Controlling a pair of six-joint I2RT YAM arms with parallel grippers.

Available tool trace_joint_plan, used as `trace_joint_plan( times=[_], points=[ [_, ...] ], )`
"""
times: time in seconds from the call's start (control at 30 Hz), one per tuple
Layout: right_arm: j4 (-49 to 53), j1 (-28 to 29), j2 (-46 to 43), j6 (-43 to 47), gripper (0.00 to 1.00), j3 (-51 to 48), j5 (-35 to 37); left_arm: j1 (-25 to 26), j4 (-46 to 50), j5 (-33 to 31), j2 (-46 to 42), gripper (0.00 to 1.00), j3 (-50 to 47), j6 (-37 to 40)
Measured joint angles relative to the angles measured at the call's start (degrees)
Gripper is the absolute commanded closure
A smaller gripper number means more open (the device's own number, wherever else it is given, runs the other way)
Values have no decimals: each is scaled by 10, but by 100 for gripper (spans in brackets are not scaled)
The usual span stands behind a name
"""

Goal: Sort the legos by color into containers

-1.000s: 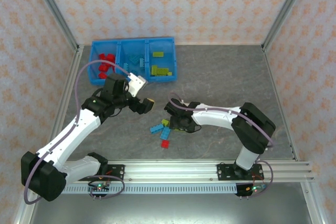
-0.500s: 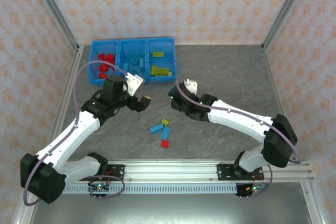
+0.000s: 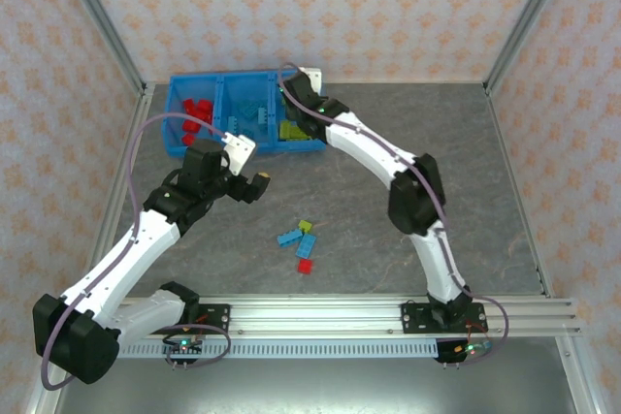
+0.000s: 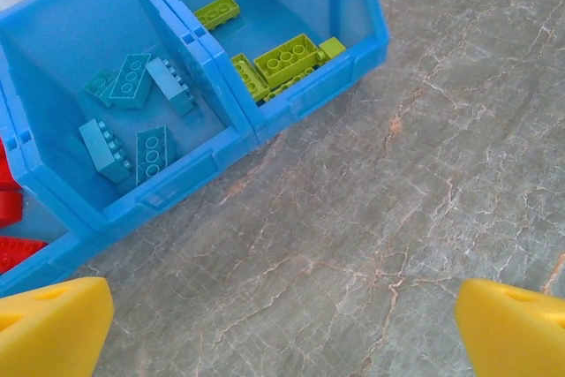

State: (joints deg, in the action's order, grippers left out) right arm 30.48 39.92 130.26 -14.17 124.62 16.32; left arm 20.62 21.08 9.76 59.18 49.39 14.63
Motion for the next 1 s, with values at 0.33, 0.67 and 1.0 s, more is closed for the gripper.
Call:
trace_joint_plan(
  times=[0.33, 0.67, 1.0],
  points=[
    [103, -9, 116, 64, 17, 199, -13, -8, 0, 0, 10, 0, 0, 5],
    [128, -9, -169, 45, 17, -47, -60, -8, 10, 7, 34, 0, 9, -18],
    [77, -9, -675, -84, 14, -577, -122, 92, 105, -31, 144, 4, 102, -305]
  ],
)
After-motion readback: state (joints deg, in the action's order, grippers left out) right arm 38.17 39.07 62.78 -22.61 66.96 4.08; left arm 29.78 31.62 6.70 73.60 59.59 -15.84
